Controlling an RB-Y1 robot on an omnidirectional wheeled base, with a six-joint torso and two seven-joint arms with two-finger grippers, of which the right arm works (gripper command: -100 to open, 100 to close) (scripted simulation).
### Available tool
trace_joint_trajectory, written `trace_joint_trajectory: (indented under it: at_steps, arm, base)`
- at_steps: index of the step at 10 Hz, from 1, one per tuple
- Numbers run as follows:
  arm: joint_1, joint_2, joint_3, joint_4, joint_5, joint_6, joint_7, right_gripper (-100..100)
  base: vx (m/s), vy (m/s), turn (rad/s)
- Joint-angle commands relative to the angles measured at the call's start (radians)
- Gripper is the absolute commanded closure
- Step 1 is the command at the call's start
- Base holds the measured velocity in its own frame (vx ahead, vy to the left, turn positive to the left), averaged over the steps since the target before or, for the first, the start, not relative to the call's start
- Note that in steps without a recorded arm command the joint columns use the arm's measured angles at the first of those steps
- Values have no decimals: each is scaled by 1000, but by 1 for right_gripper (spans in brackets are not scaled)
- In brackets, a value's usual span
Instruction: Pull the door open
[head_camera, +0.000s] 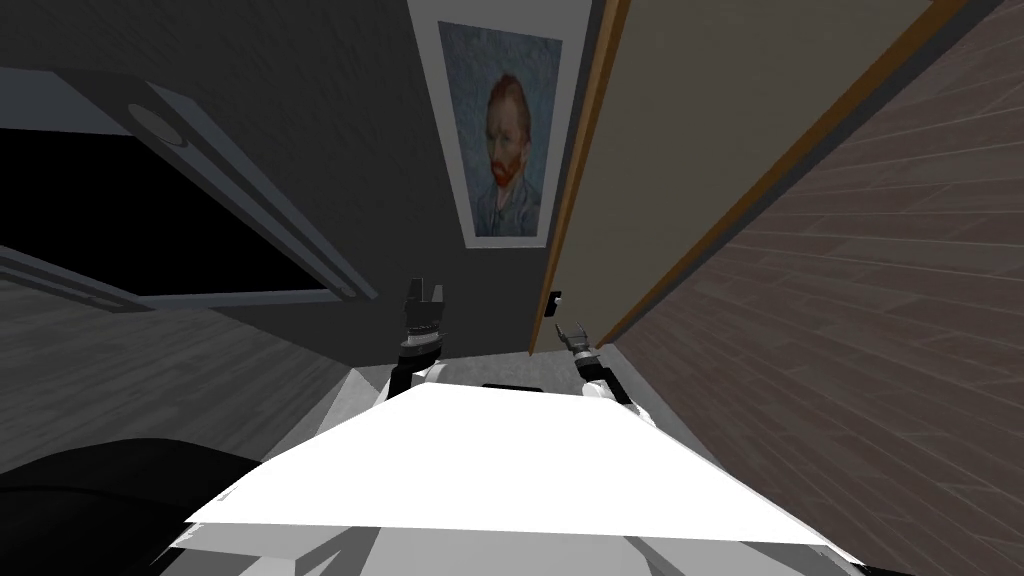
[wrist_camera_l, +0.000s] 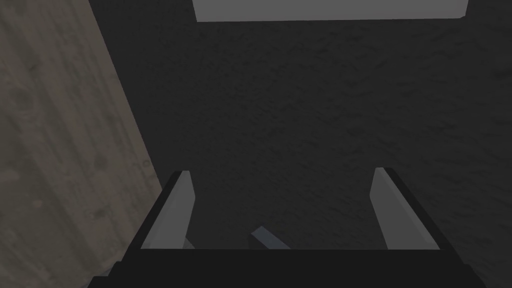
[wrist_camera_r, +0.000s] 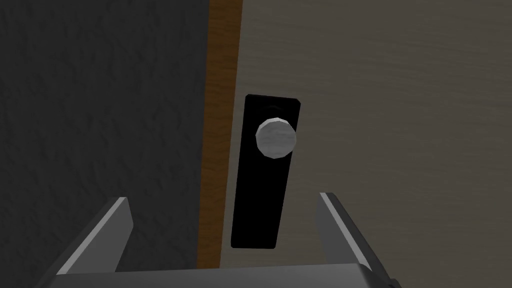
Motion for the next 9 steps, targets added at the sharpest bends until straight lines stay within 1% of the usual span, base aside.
trace_joint_trajectory:
  at_steps: [1, 3, 5, 6, 7, 8, 9]
  arm:
    - [-8, -21, 13, 18, -31, -2, -34, -100]
    - [-19, -44, 29, 42, -68, -3, -71, -100]
    - [-26, -58, 39, 58, -91, -4, -95, -100]
    - [-22, -54, 35, 50, -84, -3, -84, -100]
    - [-39, -40, 7, 86, -96, 4, -85, -100]
    - [-46, -33, -6, 101, -101, 7, -83, -100]
    - [-62, -19, -35, 135, -113, 15, -80, -100]
  base:
    - [93, -95, 93]
    - [107, -101, 120]
    - [83, -90, 76]
    - [27, -29, 17]
    - [46, -20, 240]
    - [63, -20, 319]
    - [79, -11, 336]
